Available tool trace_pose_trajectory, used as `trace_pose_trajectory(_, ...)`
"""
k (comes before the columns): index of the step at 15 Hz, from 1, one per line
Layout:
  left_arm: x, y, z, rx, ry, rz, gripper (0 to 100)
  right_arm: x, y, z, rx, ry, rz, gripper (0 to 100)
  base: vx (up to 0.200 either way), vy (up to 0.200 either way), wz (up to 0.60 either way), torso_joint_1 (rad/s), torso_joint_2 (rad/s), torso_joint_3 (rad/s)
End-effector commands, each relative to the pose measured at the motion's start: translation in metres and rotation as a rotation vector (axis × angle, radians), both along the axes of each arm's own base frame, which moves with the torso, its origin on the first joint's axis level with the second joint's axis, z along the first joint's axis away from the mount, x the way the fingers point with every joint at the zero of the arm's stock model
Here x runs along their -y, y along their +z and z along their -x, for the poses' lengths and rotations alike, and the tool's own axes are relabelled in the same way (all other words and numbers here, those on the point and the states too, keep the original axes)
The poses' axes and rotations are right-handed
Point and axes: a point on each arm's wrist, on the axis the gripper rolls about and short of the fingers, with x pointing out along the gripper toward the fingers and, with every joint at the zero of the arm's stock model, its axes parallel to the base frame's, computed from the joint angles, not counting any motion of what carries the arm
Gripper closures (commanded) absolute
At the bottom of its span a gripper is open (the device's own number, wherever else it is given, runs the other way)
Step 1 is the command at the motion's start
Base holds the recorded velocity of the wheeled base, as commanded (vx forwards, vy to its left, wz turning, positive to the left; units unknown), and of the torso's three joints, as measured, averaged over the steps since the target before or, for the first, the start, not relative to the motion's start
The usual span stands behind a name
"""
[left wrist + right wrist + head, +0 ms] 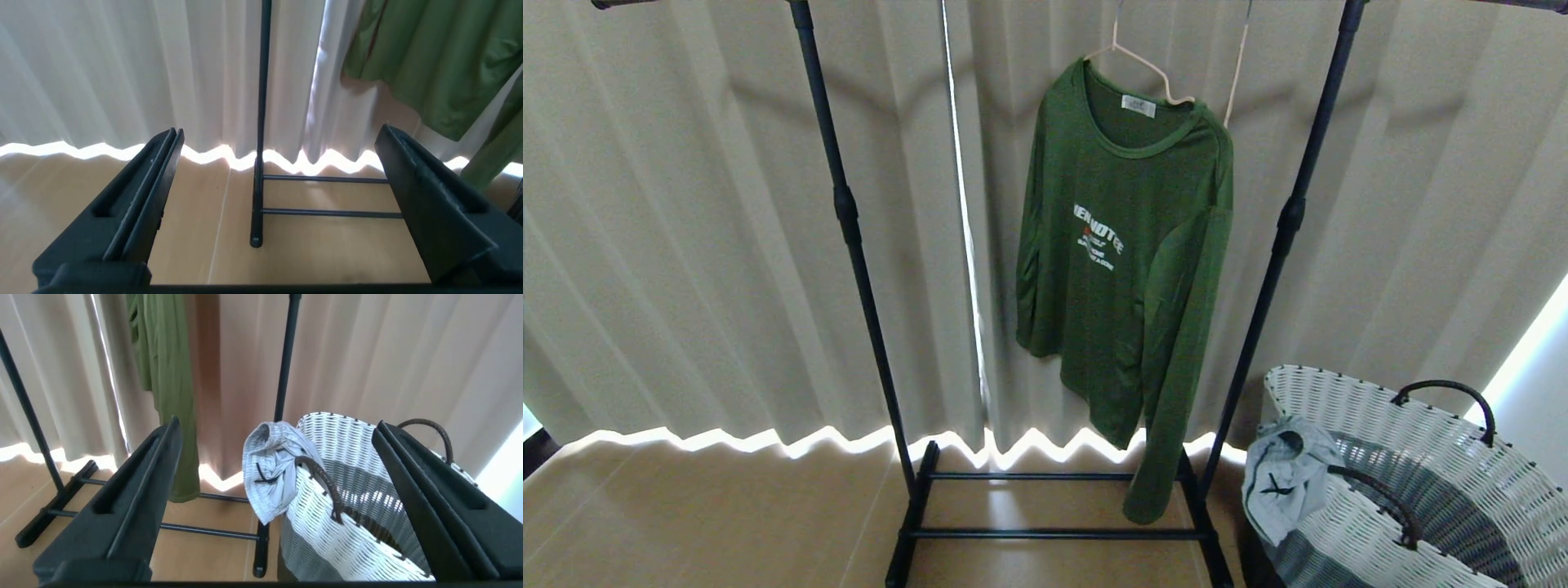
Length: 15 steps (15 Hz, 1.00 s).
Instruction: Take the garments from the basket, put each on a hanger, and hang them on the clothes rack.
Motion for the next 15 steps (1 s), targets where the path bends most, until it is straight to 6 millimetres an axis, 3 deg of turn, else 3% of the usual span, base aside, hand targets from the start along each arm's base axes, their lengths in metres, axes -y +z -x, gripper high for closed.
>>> trace_pose_trajectory(1,0.0,0.0004,0.0,0.0,0.001,-0.001,0,0.0,0.0,0.0001,0.001,0.001,-0.001,0,0.0,0.0,0.0,0.002,0.05,0.046)
trace_pose_trajectory(12,0.0001,0.0,-0.0001,-0.001,-0.002,-0.002,0,0.0,0.0002,0.0001,0.003,0.001,-0.001,0,0.0,0.0,0.0,0.0,0.0,0.0)
trace_pose_trajectory(15,0.0,0.0004,-0.0001,-0.001,-0.001,-0.006,0,0.0,0.0002,0.0001,0.003,-0.001,0.007,0,0.0,-0.2,0.0,-0.002,0.0,0.004)
